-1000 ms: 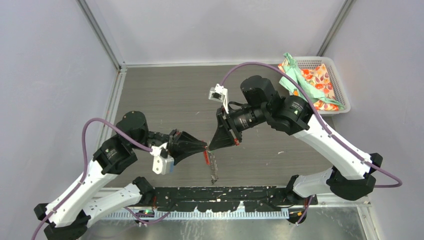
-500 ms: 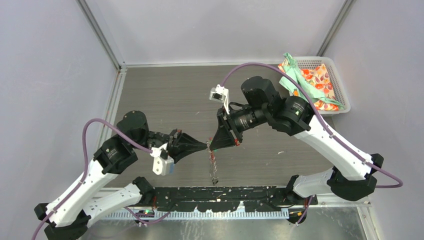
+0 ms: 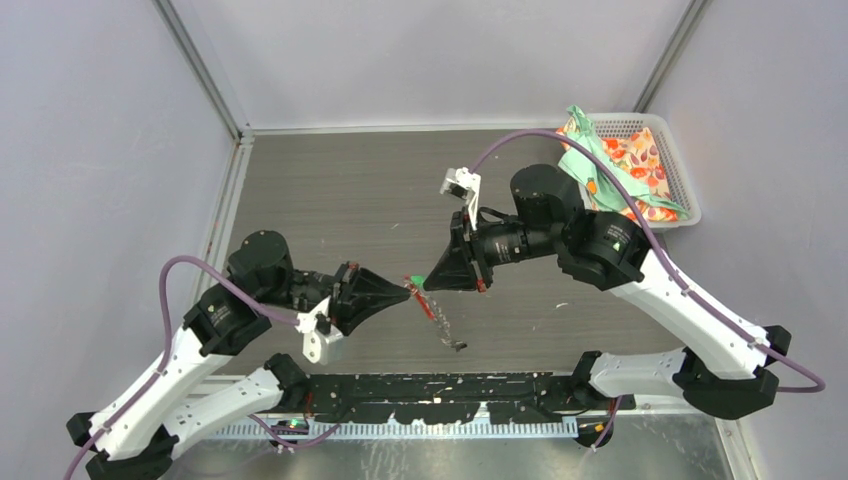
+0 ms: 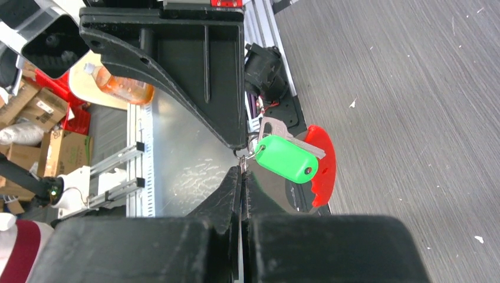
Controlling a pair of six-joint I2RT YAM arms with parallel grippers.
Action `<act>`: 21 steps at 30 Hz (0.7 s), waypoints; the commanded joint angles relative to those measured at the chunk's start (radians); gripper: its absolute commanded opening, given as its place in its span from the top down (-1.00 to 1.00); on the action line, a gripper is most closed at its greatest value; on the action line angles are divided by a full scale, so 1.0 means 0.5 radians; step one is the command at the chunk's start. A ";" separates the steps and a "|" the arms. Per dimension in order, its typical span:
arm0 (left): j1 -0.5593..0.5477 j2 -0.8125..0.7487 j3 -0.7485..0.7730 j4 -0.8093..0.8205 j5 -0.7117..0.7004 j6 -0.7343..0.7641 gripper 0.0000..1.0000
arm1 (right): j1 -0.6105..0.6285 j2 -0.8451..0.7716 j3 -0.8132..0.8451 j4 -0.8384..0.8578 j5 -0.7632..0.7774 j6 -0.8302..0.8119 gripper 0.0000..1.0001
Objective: Put the keys on the keyring
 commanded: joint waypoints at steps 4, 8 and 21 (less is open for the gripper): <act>-0.045 0.018 -0.015 -0.031 -0.005 -0.114 0.48 | -0.021 -0.149 -0.192 0.549 0.060 0.192 0.99; -0.045 0.033 0.034 0.022 -0.187 -0.475 0.33 | -0.022 -0.276 -0.334 0.684 0.178 0.157 0.99; -0.042 0.247 0.292 0.373 -0.405 -1.549 0.30 | -0.019 -0.436 -0.620 1.000 0.122 -0.252 0.99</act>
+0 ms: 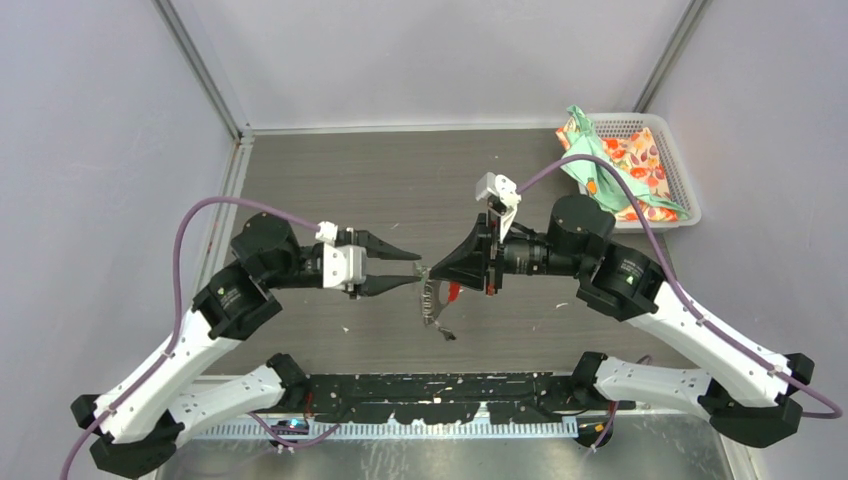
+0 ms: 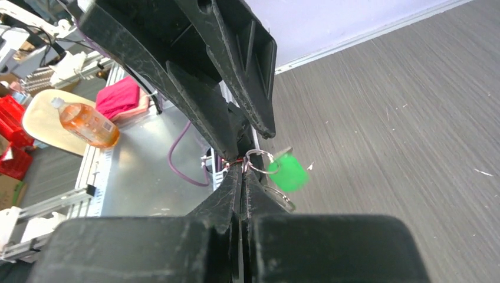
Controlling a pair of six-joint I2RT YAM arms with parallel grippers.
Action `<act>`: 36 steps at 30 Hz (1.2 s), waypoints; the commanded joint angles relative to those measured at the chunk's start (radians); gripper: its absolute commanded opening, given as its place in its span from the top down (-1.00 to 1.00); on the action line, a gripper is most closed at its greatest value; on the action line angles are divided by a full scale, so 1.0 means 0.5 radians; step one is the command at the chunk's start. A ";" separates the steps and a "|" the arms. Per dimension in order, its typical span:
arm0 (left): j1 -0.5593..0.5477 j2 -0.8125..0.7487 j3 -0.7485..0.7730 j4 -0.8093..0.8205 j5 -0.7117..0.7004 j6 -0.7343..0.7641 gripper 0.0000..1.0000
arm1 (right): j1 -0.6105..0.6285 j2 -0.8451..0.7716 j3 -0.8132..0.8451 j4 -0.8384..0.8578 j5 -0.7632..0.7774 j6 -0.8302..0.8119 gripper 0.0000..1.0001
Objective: Put the keys on the keyring
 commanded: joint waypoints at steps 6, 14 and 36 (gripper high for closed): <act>-0.002 0.191 0.343 -0.287 0.326 -0.165 0.44 | -0.006 0.117 0.216 -0.057 -0.084 -0.451 0.99; 0.001 0.241 0.460 -0.575 0.224 -0.028 0.50 | -0.007 0.097 0.282 -0.185 -0.090 -0.663 0.99; 0.001 0.323 0.435 -0.579 0.343 -0.086 0.42 | -0.005 0.104 0.297 -0.156 -0.279 -0.771 0.99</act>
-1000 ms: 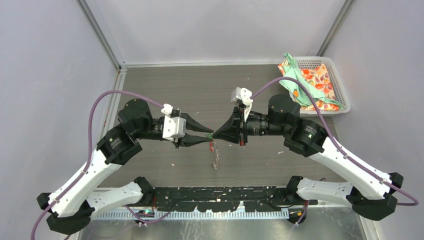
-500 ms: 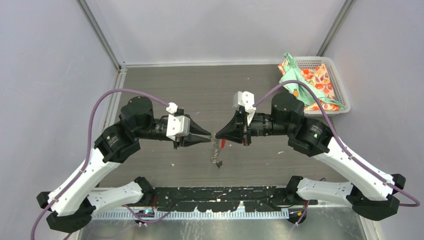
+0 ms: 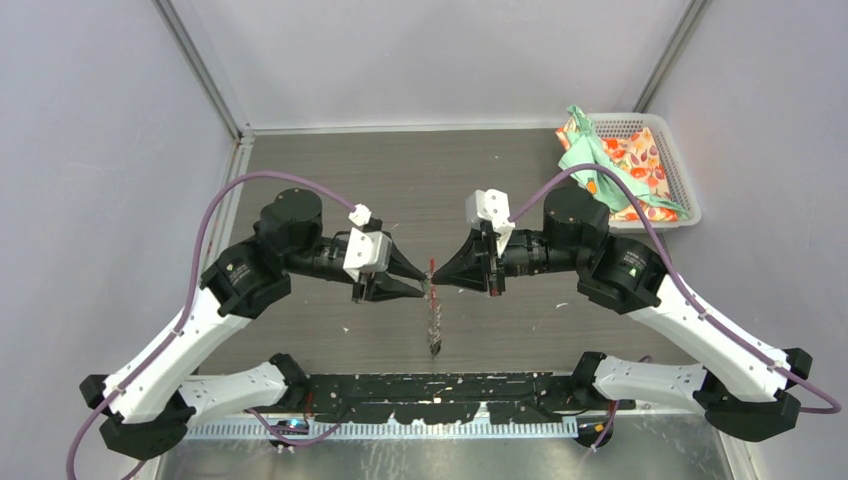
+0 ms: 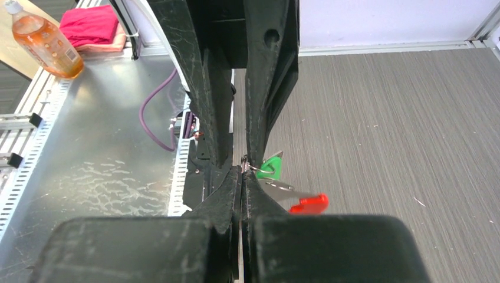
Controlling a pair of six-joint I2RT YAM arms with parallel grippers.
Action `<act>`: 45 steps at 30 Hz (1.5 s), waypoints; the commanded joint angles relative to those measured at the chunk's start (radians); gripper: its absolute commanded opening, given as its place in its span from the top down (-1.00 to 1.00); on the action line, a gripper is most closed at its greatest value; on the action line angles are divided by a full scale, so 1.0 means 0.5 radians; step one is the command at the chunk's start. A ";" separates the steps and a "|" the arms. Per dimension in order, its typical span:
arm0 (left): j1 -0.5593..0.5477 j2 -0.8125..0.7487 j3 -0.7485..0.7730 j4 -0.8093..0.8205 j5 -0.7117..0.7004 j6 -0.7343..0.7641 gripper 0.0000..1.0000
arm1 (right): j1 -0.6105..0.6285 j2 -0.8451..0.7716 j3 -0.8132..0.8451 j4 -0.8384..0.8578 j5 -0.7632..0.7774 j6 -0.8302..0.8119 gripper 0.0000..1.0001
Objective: Put the keys on the keyring
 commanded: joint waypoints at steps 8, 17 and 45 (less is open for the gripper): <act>0.001 0.000 0.037 0.197 -0.074 -0.117 0.54 | -0.004 0.020 0.106 0.109 -0.114 -0.030 0.98; 0.001 -0.051 -0.043 0.111 -0.029 -0.006 0.99 | -0.004 0.024 0.095 0.149 -0.081 -0.010 0.99; 0.001 0.049 0.094 -0.102 -0.139 0.198 0.99 | 0.155 0.701 1.168 -1.263 0.407 -0.095 0.15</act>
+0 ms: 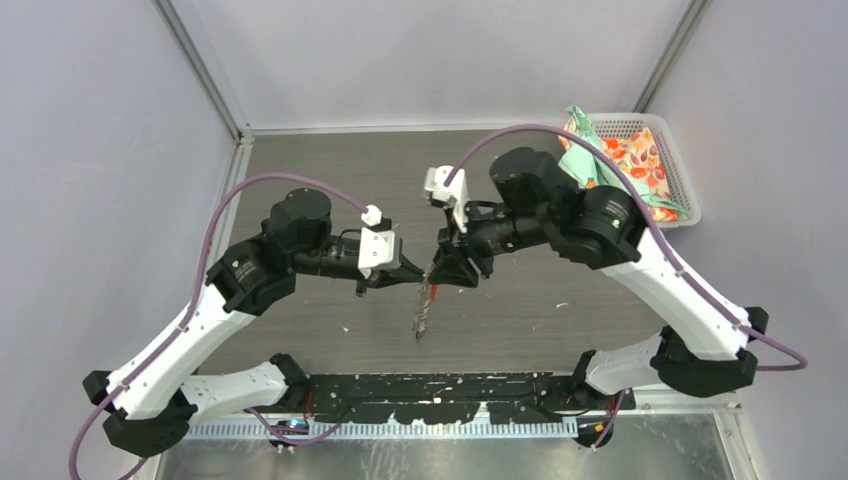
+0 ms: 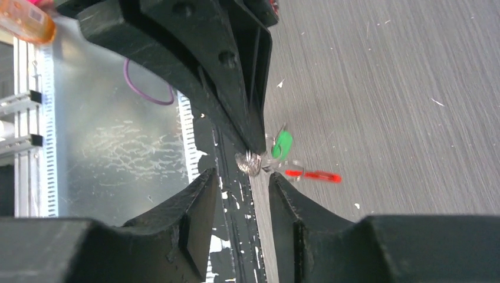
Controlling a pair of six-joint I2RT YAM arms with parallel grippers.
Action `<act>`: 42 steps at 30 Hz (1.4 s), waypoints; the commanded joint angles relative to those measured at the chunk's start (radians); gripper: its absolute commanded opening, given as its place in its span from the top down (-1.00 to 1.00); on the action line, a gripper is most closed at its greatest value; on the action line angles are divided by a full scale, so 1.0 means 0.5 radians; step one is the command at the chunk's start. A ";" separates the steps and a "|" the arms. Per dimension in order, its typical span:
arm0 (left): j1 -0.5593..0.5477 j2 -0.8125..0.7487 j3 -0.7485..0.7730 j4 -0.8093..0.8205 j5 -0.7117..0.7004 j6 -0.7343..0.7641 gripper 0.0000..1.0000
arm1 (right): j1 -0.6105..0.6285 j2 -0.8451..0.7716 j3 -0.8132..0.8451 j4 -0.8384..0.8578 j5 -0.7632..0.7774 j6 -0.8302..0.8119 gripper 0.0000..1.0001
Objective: Put the keys on the keyring
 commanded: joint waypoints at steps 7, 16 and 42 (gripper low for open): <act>0.000 0.015 0.119 -0.010 0.155 0.087 0.99 | 0.140 0.164 0.135 -0.058 0.048 -0.185 0.54; 0.000 -0.026 0.090 -0.007 0.152 0.090 0.99 | 0.151 0.141 0.088 -0.068 0.106 -0.182 0.51; -0.002 -0.010 0.107 0.085 0.149 0.052 0.99 | 0.194 0.056 -0.072 0.123 0.333 -0.214 0.98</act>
